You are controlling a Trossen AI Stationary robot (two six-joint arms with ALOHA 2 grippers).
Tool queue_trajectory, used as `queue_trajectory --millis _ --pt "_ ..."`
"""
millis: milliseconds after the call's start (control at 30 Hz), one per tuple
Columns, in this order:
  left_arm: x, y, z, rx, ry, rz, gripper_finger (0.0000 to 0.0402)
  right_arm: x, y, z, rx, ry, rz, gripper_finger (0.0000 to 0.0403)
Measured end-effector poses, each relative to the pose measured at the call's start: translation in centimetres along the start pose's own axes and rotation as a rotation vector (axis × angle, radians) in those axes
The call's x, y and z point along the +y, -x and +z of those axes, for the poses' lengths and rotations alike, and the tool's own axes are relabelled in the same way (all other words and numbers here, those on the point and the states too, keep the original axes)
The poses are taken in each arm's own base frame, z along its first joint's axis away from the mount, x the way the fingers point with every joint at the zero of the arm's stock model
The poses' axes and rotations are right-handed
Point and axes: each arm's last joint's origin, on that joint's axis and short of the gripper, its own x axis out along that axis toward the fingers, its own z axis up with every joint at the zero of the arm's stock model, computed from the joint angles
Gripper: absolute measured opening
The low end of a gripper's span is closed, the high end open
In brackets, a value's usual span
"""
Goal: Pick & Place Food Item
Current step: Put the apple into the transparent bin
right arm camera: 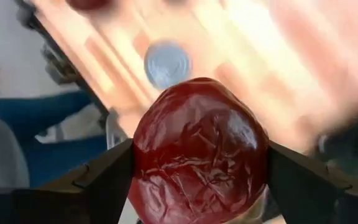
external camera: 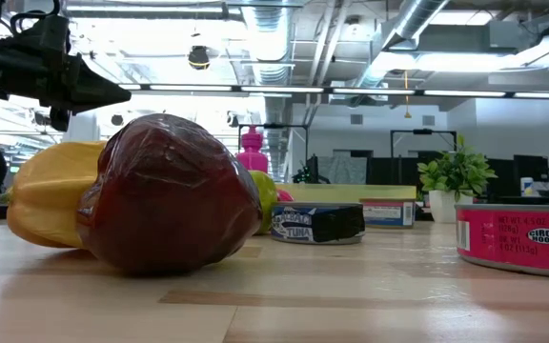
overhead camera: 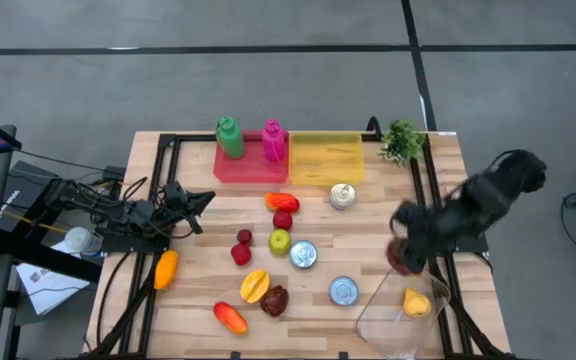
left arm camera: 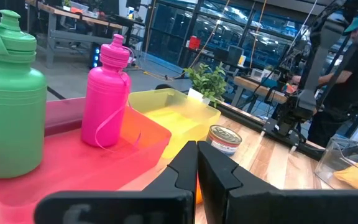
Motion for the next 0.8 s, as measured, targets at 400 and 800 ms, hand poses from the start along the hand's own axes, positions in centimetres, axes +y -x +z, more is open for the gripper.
queue_trajectory --millis 400,800 --pt "0.0 0.0 0.0 -0.001 0.002 -0.001 0.0001 0.0 -6.8 -4.8 0.078 -0.185 -0.236 0.0322" --pt "0.0 0.0 0.1 -0.005 0.006 -0.002 0.0001 -1.9 -12.3 -6.8 0.095 -0.280 -0.106 0.0322"
